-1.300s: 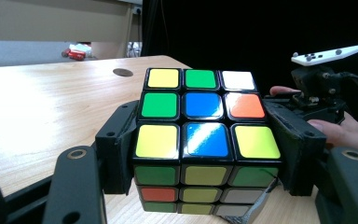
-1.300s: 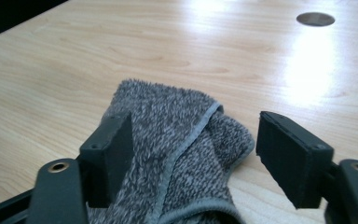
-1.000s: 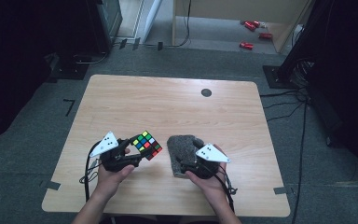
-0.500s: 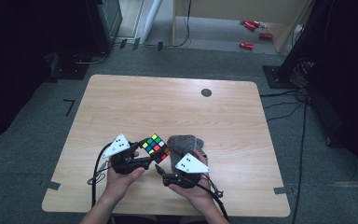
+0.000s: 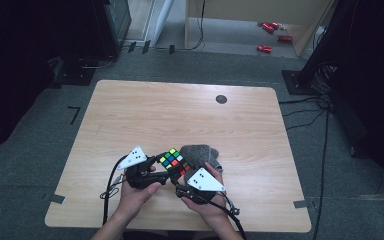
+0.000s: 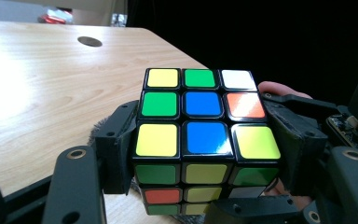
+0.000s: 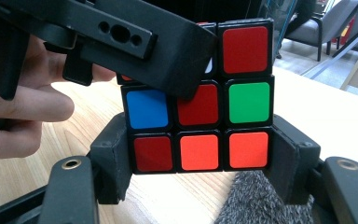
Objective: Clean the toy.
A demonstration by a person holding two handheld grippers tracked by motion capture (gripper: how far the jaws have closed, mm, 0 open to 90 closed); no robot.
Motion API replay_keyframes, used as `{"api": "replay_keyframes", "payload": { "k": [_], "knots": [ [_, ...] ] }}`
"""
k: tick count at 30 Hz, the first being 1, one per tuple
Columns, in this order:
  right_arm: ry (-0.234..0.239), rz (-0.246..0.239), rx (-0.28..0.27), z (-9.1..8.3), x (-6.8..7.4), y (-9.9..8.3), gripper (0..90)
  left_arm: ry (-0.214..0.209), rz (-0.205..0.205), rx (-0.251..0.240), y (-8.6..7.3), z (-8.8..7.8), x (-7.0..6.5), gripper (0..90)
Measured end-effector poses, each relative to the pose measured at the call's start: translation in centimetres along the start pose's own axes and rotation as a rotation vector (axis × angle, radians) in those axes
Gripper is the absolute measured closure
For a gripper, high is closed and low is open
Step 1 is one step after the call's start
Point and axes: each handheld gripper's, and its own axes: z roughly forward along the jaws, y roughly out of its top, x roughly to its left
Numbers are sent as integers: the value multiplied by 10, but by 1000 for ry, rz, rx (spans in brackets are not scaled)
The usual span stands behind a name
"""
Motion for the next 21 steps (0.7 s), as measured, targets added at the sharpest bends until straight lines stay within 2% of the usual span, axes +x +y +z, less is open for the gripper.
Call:
{"api": "replay_keyframes", "payload": {
  "k": [7, 9, 12, 16, 21],
  "knots": [
    [13, -13, 3, -1, -2, 0, 344, -20, -16, 0, 1, -1, 4, 326],
    [0, -12, 12, -1, -3, 0, 344, -31, -33, -23, 3, -4, 7, 313],
    [-24, 25, 27, -2, -12, -2, 344, -32, -49, -66, 6, -12, 11, 281],
    [-47, 69, 26, -7, -27, -1, 343, -21, -32, -79, 7, -18, 18, 212],
    [-62, 94, 14, -15, -41, 6, 343, 4, 26, -60, 5, -20, 23, 167]
  ]
}}
